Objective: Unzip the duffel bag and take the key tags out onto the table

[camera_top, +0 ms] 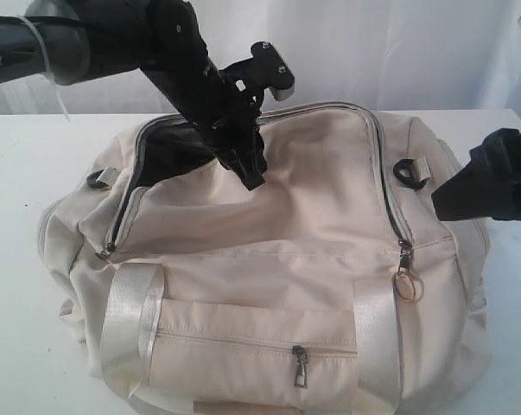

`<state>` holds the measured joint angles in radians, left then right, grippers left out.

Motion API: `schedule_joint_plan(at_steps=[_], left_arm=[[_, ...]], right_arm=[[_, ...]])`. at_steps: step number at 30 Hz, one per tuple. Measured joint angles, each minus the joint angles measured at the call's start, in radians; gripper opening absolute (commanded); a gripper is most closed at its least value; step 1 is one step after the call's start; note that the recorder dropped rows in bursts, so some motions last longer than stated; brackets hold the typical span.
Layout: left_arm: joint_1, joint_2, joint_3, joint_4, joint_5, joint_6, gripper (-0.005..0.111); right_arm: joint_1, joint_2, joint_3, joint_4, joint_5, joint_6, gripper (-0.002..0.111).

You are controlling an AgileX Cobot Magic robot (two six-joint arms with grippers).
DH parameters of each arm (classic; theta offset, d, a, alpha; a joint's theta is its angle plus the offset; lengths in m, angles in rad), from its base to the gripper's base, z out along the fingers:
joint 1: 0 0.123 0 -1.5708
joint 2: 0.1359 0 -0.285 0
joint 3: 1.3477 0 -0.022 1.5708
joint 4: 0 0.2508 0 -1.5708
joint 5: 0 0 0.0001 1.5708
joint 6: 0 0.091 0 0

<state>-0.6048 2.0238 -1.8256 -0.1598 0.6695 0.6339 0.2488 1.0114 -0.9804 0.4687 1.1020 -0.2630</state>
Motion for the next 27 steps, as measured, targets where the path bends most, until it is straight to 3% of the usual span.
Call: schedule_joint_plan(at_steps=[7, 11, 14, 15, 17, 18, 20, 22, 23, 24, 27], left_arm=[[0.000, -0.062, -0.047, 0.092, 0.250, -0.020, 0.000], [0.002, -0.137, -0.073, 0.160, 0.280, -0.079, 0.006], [0.011, -0.151, -0.080, 0.160, 0.263, -0.124, 0.029], [0.011, -0.143, -0.080, 0.160, 0.261, -0.135, 0.052], [0.015, -0.096, -0.080, 0.160, 0.256, -0.158, 0.077], [0.020, -0.050, -0.080, 0.160, 0.232, -0.184, 0.078], [0.020, 0.010, -0.080, 0.179, 0.153, -0.240, 0.071], [0.022, 0.050, -0.080, 0.182, 0.075, -0.276, 0.045], [0.022, 0.059, -0.080, 0.184, 0.054, -0.283, 0.018], [0.022, 0.065, -0.080, 0.184, 0.044, -0.296, 0.001], [0.022, 0.046, -0.132, 0.186, 0.186, -0.307, 0.000]], right_arm=[[0.000, 0.000, 0.000, 0.000, 0.000, 0.000, 0.055], [0.000, 0.000, 0.000, 0.000, 0.000, 0.000, 0.055], [0.000, 0.000, 0.000, 0.000, 0.000, 0.000, 0.055], [0.000, 0.000, 0.000, 0.000, 0.000, 0.000, 0.055], [0.000, 0.000, 0.000, 0.000, 0.000, 0.000, 0.055], [0.000, 0.000, 0.000, 0.000, 0.000, 0.000, 0.055], [0.000, 0.000, 0.000, 0.000, 0.000, 0.000, 0.055], [0.000, 0.000, 0.000, 0.000, 0.000, 0.000, 0.055], [0.000, 0.000, 0.000, 0.000, 0.000, 0.000, 0.055], [0.000, 0.000, 0.000, 0.000, 0.000, 0.000, 0.055], [0.000, 0.000, 0.000, 0.000, 0.000, 0.000, 0.055]])
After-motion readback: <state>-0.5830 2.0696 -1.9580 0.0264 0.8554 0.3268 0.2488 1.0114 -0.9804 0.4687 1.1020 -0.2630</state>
